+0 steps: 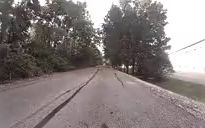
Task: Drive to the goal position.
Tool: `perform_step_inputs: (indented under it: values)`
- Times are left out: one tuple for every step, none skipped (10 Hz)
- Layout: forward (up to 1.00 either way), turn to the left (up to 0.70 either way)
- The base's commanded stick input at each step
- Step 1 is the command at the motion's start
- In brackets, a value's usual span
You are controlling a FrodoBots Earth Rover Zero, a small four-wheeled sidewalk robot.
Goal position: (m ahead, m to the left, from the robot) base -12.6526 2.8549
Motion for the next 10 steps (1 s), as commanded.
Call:
perform_step_inputs:
  values:
    - [0.0, 0.7]
    - [0.0, 0.7]
    - [0.0, 0.7]
    - [0.0, 0.7]
    - [0.0, 0.7]
    - [0.0, 0.7]
    - [0.0, 0.7]
    - [0.0, 0.7]
    - [0.0, 0.7]
    - [0.0, 0.7]
